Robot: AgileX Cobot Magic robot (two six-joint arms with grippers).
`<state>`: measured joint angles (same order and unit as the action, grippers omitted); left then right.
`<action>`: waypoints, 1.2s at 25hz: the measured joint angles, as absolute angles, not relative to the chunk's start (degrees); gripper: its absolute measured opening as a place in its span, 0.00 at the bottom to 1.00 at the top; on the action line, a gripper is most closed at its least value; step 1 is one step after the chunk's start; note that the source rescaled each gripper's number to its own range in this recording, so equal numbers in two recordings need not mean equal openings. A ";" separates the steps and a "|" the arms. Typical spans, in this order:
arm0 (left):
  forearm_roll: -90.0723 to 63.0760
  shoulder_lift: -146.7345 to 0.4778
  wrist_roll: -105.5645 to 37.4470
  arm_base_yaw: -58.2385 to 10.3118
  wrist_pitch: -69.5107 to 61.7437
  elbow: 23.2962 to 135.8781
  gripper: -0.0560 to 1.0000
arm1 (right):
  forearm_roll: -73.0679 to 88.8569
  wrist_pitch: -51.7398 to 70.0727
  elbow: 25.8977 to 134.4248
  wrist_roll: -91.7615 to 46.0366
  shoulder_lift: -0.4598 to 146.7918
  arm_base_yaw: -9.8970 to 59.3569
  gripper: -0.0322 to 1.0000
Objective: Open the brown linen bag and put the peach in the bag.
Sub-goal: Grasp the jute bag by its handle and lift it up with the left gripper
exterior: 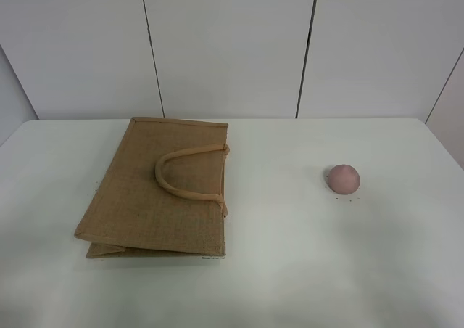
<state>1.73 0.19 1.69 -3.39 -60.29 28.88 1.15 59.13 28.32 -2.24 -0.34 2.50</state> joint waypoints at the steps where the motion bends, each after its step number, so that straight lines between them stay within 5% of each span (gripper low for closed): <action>1: 1.73 0.19 1.69 -3.39 -60.29 28.88 0.98 | 1.15 59.13 28.32 -2.24 -0.34 2.50 1.00; 13: 1.73 -5.45 1.69 -3.39 -61.09 33.13 0.99 | 1.15 59.13 28.32 -2.24 -0.34 2.50 1.00; 30: 1.68 -76.70 1.94 -3.39 -54.60 67.55 1.00 | 1.15 59.13 28.32 -2.24 -0.34 2.50 1.00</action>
<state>1.68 -76.70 1.94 -3.39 -54.60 67.55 1.15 59.13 28.32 -2.24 -0.34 2.50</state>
